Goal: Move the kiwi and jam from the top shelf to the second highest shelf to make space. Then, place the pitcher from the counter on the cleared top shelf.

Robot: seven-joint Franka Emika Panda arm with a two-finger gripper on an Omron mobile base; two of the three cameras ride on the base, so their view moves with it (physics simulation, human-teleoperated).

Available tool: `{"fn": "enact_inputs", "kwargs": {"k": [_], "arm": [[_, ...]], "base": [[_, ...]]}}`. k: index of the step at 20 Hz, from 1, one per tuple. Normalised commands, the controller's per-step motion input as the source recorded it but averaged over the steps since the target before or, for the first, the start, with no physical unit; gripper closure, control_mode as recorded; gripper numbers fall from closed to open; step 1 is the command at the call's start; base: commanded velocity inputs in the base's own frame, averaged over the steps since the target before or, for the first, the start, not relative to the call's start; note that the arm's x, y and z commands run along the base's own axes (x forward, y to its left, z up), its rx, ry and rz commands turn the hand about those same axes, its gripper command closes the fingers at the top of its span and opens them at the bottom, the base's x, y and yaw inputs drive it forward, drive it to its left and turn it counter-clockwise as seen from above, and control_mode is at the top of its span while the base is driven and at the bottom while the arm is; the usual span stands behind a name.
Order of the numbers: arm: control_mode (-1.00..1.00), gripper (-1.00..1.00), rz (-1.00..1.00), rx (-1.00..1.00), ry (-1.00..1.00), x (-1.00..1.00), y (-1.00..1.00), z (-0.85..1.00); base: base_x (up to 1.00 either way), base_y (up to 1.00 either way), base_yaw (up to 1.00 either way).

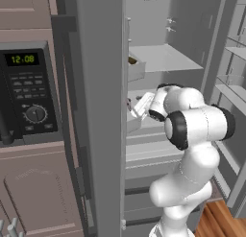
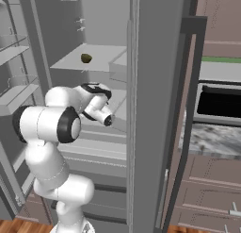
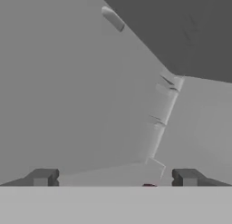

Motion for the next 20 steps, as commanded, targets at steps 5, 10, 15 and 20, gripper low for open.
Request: {"fn": "enact_inputs", "kwargs": {"k": [5, 10, 15, 20], "arm": [[-1.0, -1.0, -0.04, -0.15, 0.16, -0.65, 0.0, 0.2], [-1.0, -1.0, -0.11, -0.11, 0.19, -0.5, -0.13, 0.18], [-1.0, -1.0, -0.19, -0.05, 0.2, -0.2, -0.3, 0.31], [-1.0, -1.0, -0.18, -0.03, 0.17, -0.28, -0.23, 0.25]], "base": [[0.0, 0.0, 0.0], [0.0, 0.0, 0.0], [0.0, 0.0, 0.0], [0.0, 0.0, 0.0]]}}
